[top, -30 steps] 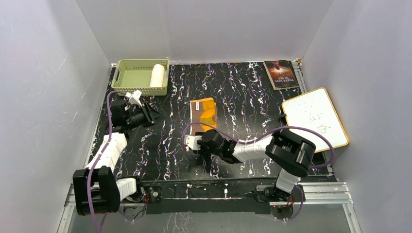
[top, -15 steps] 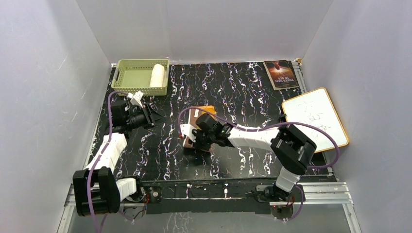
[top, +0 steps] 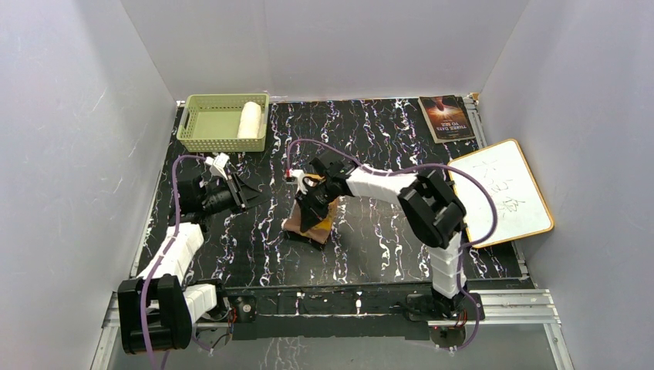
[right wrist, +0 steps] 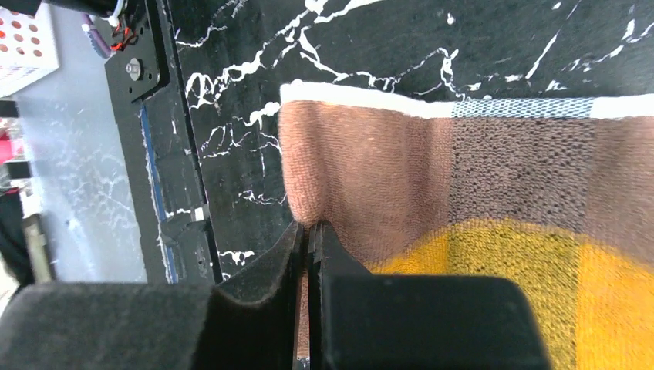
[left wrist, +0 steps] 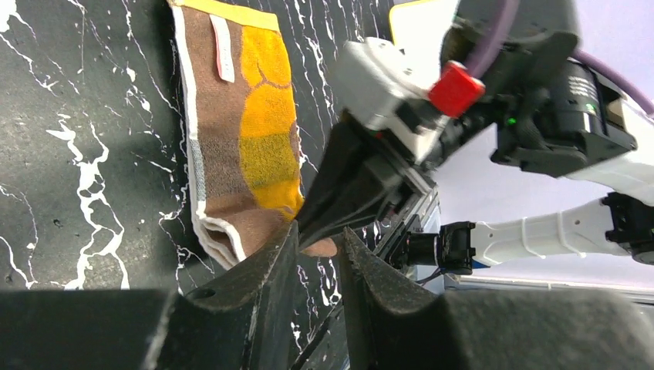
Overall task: Roll the towels
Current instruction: Roll the towel at the center of the board.
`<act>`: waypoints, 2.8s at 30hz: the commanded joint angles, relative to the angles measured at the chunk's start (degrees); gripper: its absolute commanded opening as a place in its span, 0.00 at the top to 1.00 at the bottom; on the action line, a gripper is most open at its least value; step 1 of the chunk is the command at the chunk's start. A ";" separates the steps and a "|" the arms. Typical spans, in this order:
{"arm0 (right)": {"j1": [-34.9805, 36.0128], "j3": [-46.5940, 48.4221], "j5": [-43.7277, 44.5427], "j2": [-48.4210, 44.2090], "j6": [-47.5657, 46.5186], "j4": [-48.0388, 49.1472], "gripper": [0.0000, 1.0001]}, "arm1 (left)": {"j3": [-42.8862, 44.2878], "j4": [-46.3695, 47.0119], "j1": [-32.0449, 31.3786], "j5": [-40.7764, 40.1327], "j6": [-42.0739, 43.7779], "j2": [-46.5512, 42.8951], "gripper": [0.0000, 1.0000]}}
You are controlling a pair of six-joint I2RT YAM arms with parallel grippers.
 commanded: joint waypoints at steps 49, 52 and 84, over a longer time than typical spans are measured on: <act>-14.04 18.43 -12.12 26.23 6.21 -7.76 1.00 | 1.69 17.47 -21.77 -12.71 -7.39 17.32 0.80; -14.02 18.26 -10.35 26.34 6.43 -7.59 1.00 | 1.41 22.87 -23.54 -14.97 -9.43 21.06 0.80; -13.60 15.97 15.41 4.48 13.10 4.26 0.73 | -7.93 32.58 -32.72 -46.48 -12.41 33.78 0.86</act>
